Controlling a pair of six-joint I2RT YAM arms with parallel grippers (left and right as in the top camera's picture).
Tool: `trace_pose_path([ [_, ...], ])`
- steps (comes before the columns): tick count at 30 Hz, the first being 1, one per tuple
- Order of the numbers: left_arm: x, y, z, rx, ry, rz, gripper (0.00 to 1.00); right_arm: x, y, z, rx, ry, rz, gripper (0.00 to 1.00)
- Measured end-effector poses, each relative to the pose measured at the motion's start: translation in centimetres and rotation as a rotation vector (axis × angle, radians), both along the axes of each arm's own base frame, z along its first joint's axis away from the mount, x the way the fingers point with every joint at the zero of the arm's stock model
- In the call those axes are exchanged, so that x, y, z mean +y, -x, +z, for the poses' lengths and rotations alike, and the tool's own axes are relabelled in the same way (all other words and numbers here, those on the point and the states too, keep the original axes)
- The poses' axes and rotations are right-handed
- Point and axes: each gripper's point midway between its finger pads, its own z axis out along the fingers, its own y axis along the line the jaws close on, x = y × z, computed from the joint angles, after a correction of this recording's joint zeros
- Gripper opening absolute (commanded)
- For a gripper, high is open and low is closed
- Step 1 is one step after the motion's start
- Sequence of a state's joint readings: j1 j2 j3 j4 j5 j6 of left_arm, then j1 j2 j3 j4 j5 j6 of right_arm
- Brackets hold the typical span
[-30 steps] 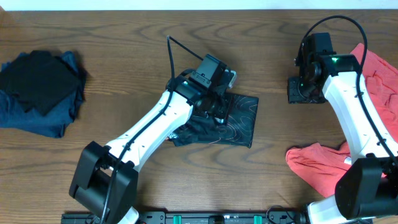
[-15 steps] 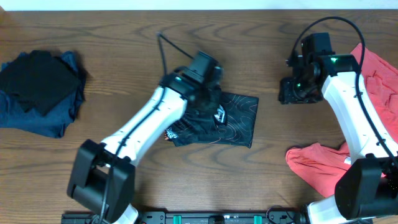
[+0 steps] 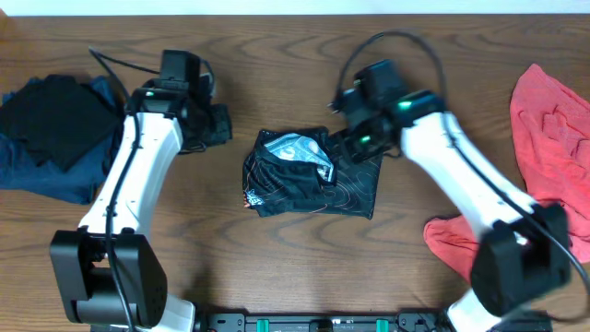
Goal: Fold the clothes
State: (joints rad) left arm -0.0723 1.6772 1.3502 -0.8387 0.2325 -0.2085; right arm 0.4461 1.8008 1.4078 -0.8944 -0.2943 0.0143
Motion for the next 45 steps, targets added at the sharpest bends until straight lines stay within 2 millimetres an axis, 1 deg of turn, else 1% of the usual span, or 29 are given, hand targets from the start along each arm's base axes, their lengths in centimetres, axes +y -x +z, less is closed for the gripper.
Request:
trace_pose_path([
  [2, 0.4, 0.2, -0.1, 0.009, -0.001, 0.010, 0.15, 1.5, 0.3, -2.0, 0.035, 0.002, 0.028, 0.65],
  [3, 0.5, 0.2, -0.1, 0.012, -0.001, 0.013, 0.15, 2.4, 0.6, -3.2, 0.060, -0.001, 0.043, 0.63],
  [5, 0.5, 0.2, -0.1, 0.014, -0.001, 0.013, 0.15, 3.5, 1.1, -4.9, 0.094, -0.002, 0.063, 0.60],
  [6, 0.5, 0.3, -0.1, 0.014, -0.001, 0.013, 0.15, 4.1, 1.4, -5.8, 0.109, -0.004, 0.075, 0.57],
  [7, 0.5, 0.3, -0.1, 0.014, -0.001, 0.012, 0.15, 4.6, 1.6, -6.4, 0.121, -0.004, 0.083, 0.50],
  [8, 0.5, 0.3, -0.1, 0.015, -0.001, 0.012, 0.15, 5.0, 1.8, -6.9, 0.127, -0.005, 0.090, 0.39],
  [10, 0.5, 0.3, -0.1, 0.016, -0.001, 0.013, 0.15, 5.9, 2.3, -7.4, 0.142, -0.012, 0.096, 0.13],
  [12, 0.5, 0.3, -0.1, 0.017, -0.001, 0.012, 0.15, 6.2, 2.5, -7.4, 0.149, -0.014, 0.095, 0.02],
  [13, 0.5, 0.3, -0.1, 0.017, -0.001, 0.012, 0.15, 6.2, 2.6, -7.4, 0.154, -0.015, 0.088, 0.01],
  [17, 0.5, 0.3, -0.1, 0.018, -0.001, 0.012, 0.15, 5.4, 2.8, -6.9, 0.169, 0.001, 0.060, 0.01],
  [18, 0.5, 0.3, -0.1, 0.017, -0.001, 0.012, 0.15, 5.1, 2.8, -6.5, 0.168, 0.005, 0.054, 0.01],
  [20, 0.5, 0.3, -0.1, 0.017, -0.001, 0.012, 0.16, 3.7, 2.7, -5.2, 0.150, 0.037, 0.020, 0.01],
  [23, 0.5, 0.3, -0.1, 0.018, -0.001, 0.012, 0.15, 0.6, 2.4, -2.8, 0.112, 0.114, -0.069, 0.01],
  [25, 0.5, 0.3, -0.1, 0.018, -0.001, 0.012, 0.15, -2.6, 2.2, -1.1, 0.087, 0.187, -0.149, 0.01],
  [26, 0.5, 0.4, -0.1, 0.018, -0.001, 0.012, 0.15, -4.0, 2.3, -0.7, 0.088, 0.220, -0.180, 0.01],
  [28, 0.5, 0.4, -0.1, 0.019, -0.001, 0.012, 0.16, -6.9, 2.6, -0.4, 0.108, 0.287, -0.241, 0.01],
  [30, 0.5, 0.4, -0.1, 0.019, -0.001, 0.012, 0.16, -9.1, 2.8, -0.7, 0.141, 0.340, -0.291, 0.03],
  [31, 0.5, 0.4, -0.1, 0.019, -0.001, 0.012, 0.16, -9.8, 3.0, -0.9, 0.154, 0.355, -0.303, 0.04],
  [32, 0.5, 0.4, -0.2, 0.020, -0.001, 0.012, 0.16, -10.6, 3.3, -1.2, 0.171, 0.377, -0.319, 0.08],
  [33, 0.5, 0.4, -0.2, 0.021, -0.001, 0.012, 0.16, -11.1, 3.7, -1.5, 0.186, 0.390, -0.328, 0.16],
  [34, 0.5, 0.4, -0.2, 0.022, -0.002, 0.012, 0.16, -11.4, 3.9, -1.7, 0.197, 0.398, -0.335, 0.27],
  [35, 0.5, 0.5, -0.2, 0.023, -0.002, 0.012, 0.16, -11.6, 4.4, -2.1, 0.212, 0.405, -0.335, 0.36],
  [36, 0.5, 0.5, -0.2, 0.024, -0.002, 0.012, 0.16, -11.7, 4.7, -2.3, 0.224, 0.411, -0.338, 0.38],
  [39, 0.5, 0.6, -0.2, 0.028, -0.002, 0.012, 0.16, -11.9, 5.6, -2.9, 0.254, 0.424, -0.332, 0.38],
  [41, 0.5, 0.6, -0.2, 0.031, -0.002, 0.012, 0.16, -12.0, 5.8, -3.0, 0.261, 0.429, -0.331, 0.37],
  [43, 0.5, 0.7, -0.2, 0.033, -0.002, 0.012, 0.16, -12.0, 5.7, -3.0, 0.256, 0.429, -0.332, 0.38],
  [45, 0.5, 0.7, -0.2, 0.033, -0.001, 0.011, 0.16, -11.8, 5.1, -3.0, 0.232, 0.416, -0.334, 0.39],
])
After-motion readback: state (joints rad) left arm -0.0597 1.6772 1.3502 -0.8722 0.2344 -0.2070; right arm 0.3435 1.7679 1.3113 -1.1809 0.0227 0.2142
